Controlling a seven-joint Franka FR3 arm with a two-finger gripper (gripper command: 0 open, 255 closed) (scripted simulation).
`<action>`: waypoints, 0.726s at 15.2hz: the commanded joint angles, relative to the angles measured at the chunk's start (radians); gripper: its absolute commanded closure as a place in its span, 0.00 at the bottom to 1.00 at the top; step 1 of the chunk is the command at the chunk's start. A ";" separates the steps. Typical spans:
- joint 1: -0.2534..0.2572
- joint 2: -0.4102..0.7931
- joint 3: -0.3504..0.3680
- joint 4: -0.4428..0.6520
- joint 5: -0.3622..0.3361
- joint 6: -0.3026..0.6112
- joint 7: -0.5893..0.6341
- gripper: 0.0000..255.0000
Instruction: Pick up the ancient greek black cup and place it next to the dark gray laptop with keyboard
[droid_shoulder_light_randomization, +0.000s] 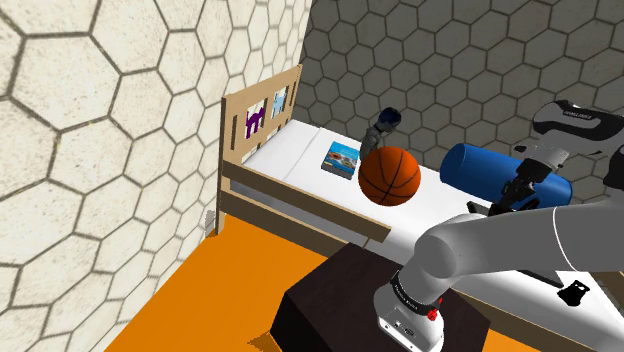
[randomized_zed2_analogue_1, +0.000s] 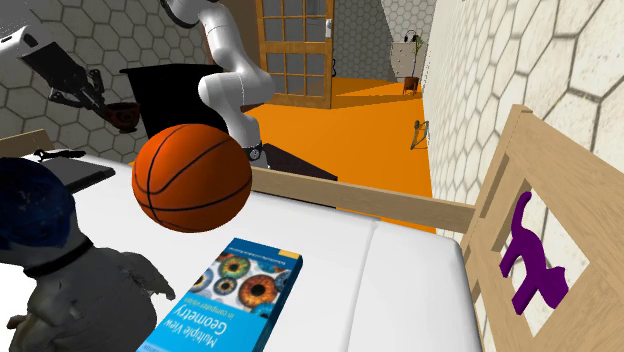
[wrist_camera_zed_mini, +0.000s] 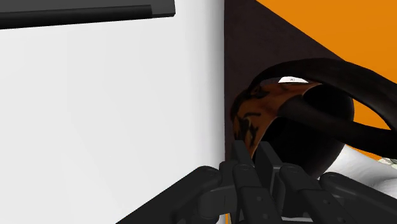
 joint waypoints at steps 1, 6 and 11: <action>0.002 -0.003 -0.015 -0.026 -0.009 0.028 0.002 1.00; 0.016 -0.003 -0.058 -0.074 -0.028 0.089 0.006 1.00; 0.036 -0.001 -0.108 -0.117 -0.048 0.151 0.009 1.00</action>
